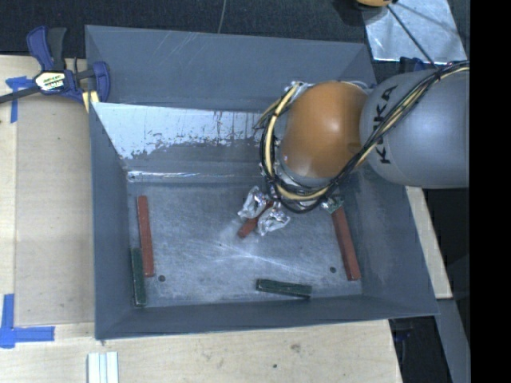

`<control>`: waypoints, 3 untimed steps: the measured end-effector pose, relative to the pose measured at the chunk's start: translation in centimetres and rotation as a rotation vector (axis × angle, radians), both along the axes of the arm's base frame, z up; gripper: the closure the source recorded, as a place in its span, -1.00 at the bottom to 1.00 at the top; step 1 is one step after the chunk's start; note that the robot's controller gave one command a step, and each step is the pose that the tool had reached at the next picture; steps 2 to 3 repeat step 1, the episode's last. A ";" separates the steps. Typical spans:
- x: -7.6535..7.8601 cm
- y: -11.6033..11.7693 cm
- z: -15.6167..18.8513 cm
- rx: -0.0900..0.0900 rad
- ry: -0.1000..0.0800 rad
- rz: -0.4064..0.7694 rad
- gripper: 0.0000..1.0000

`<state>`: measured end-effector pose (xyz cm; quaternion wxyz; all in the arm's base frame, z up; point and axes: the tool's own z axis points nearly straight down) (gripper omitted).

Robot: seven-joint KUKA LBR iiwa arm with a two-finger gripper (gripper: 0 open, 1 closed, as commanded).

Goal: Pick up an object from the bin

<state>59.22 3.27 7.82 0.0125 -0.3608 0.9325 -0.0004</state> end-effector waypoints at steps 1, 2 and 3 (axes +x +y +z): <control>-2.1 0.0 19.0 -0.007 0.020 -0.018 1.00; -2.1 0.0 19.0 -0.007 0.020 -0.018 1.00; -2.1 0.0 19.0 -0.007 0.020 -0.018 1.00</control>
Offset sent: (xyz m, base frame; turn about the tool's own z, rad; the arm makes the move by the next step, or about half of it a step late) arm 0.0000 0.0000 0.0000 0.0000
